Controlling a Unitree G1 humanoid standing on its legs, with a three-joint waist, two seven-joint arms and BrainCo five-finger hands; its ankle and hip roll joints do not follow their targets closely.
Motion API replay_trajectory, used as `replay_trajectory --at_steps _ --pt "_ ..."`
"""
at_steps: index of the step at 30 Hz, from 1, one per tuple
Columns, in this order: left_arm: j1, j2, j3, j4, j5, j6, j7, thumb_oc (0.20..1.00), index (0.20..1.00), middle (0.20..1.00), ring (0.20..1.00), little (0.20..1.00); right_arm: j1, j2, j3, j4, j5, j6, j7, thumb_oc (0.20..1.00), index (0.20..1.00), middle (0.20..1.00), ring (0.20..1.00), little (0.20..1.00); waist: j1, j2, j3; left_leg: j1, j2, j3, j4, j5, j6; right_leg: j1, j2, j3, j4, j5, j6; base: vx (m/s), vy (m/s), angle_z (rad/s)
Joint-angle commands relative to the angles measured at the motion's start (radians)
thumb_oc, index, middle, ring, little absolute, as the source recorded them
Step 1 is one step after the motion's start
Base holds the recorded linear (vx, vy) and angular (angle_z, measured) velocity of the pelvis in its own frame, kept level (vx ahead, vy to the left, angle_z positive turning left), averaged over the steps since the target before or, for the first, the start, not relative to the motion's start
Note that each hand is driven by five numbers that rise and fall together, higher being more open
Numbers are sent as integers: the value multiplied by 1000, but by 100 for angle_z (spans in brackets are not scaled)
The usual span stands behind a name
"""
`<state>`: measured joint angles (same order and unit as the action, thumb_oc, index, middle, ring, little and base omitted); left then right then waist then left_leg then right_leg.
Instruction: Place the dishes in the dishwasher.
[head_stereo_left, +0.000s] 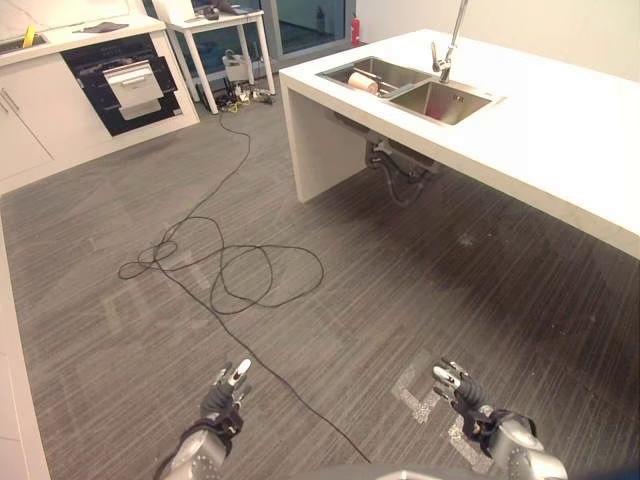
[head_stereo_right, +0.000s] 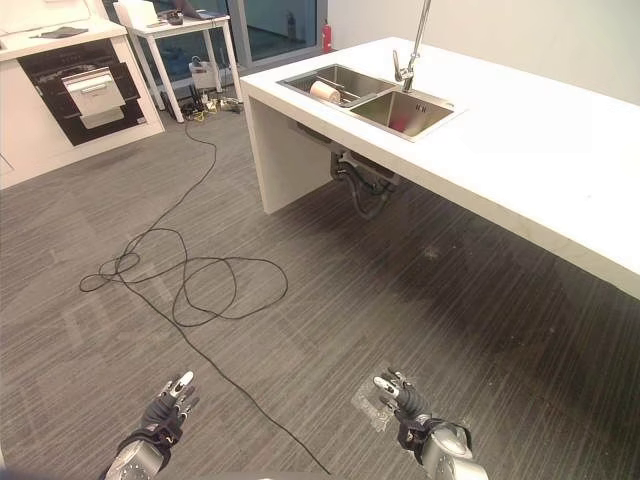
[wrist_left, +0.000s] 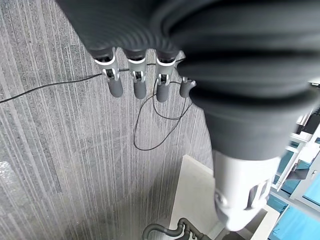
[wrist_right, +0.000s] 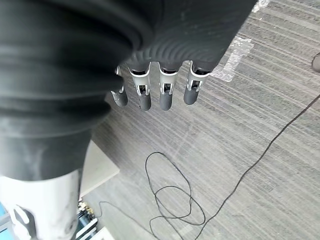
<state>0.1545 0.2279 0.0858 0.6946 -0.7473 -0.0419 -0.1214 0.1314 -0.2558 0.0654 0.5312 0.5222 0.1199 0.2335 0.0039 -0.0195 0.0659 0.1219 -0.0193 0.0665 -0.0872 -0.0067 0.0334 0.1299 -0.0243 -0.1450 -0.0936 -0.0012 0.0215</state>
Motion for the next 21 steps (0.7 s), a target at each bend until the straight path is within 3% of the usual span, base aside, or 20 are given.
replay_trajectory --at_steps 1,7,10,16,18,19,20,21 --pt "-41 10 10 5 -16 -61 -23 1000 1000 1000 1000 1000 -21 -19 -17 -54 10 -31 7 1000 1000 1000 1000 1000 -4 0 -31 5 35 19 0 -45 -67 4 -39 -41 6 -8 67 0 0 0" --pt "-22 7 20 -83 -72 -70 -32 1000 1000 1000 1000 1000 1 -8 -25 -162 37 -18 36 1000 1000 1000 1000 1000 -10 -3 -27 10 40 32 0 -43 -68 8 -38 -47 6 -10 65 12 -21 1" --pt "-20 11 22 -186 -148 -48 -54 1000 1000 1000 1000 1000 10 -9 -35 -229 61 -32 48 1000 1000 1000 1000 1000 -13 -2 -24 11 46 38 0 -41 -69 10 -37 -51 6 -11 64 27 -60 3" --pt "22 40 25 -466 -133 -53 -32 1000 1000 1000 1000 1000 29 -41 -54 -417 78 -80 59 1000 1000 1000 1000 1000 2 -5 2 34 49 33 16 -28 -82 26 -28 -55 6 -16 48 62 -129 4" --pt "33 46 28 -503 -121 -64 -30 1000 1000 1000 1000 1000 28 -61 -59 -459 83 -88 60 1000 1000 1000 1000 1000 8 -17 29 -36 45 37 172 -26 -102 31 -36 -61 7 -13 34 21 -111 9" --pt "36 48 25 -523 -121 -68 -28 1000 1000 1000 1000 1000 29 -71 -62 -478 79 -95 63 1000 1000 1000 1000 1000 10 -22 45 -91 47 46 273 -2 -115 32 -40 -64 10 -16 23 -29 -102 19" --pt "39 48 22 -553 -123 -78 -33 1000 1000 1000 1000 1000 30 -91 -69 -508 77 -109 71 1000 1000 1000 1000 1000 10 -33 79 -204 72 55 483 64 -143 32 -53 -69 16 -19 0 -18 -73 35" --pt "41 47 22 -568 -124 -81 -38 1000 1000 1000 1000 1000 31 -99 -76 -513 75 -118 79 1000 1000 1000 1000 1000 8 -36 94 -248 88 54 556 76 -149 32 -56 -69 21 -19 -8 58 -17 54"
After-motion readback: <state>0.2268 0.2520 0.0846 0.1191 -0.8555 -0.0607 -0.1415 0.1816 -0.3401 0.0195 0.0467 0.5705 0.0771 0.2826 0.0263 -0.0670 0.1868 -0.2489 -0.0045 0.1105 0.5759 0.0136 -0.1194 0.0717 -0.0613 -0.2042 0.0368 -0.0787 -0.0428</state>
